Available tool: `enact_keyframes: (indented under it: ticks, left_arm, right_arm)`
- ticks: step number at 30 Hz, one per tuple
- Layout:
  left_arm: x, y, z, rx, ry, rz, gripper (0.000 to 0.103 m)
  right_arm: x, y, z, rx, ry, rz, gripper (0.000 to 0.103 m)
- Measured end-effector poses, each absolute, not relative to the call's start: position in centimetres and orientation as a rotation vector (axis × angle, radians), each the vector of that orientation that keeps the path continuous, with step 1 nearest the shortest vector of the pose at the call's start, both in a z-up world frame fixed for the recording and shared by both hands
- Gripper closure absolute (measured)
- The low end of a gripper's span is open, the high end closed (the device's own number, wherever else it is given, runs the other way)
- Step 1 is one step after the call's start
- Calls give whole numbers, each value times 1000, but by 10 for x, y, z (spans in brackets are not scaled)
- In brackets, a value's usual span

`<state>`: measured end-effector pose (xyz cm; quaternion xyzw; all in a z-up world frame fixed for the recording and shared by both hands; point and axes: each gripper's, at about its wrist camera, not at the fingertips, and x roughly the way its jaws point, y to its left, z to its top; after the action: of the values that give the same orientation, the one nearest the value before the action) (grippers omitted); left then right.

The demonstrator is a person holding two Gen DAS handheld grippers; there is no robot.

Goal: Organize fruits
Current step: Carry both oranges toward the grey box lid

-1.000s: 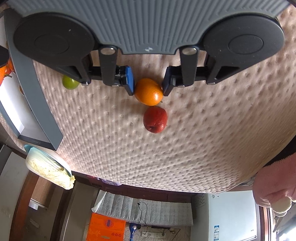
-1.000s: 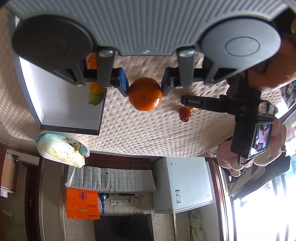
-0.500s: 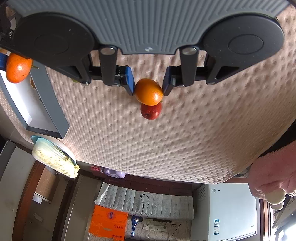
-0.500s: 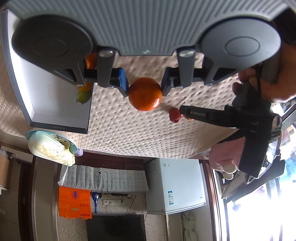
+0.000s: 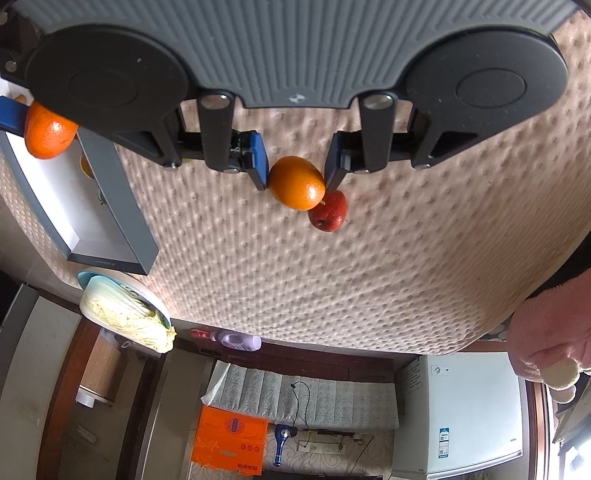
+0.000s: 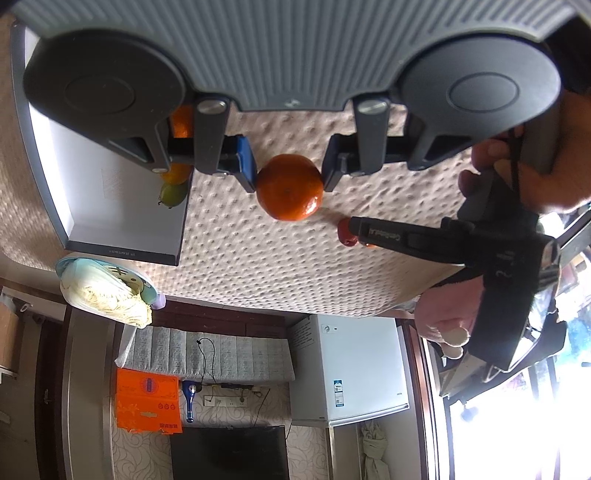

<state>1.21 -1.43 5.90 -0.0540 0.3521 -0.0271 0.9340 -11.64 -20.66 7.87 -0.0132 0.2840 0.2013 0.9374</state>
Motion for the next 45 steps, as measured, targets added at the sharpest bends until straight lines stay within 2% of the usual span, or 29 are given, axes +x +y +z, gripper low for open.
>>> enact_keyframes:
  ticks: [45]
  left_arm:
    - [7,-101,65,-46,686,-186,65]
  right_arm:
    - [-142,-266,88,-18,573,317,62]
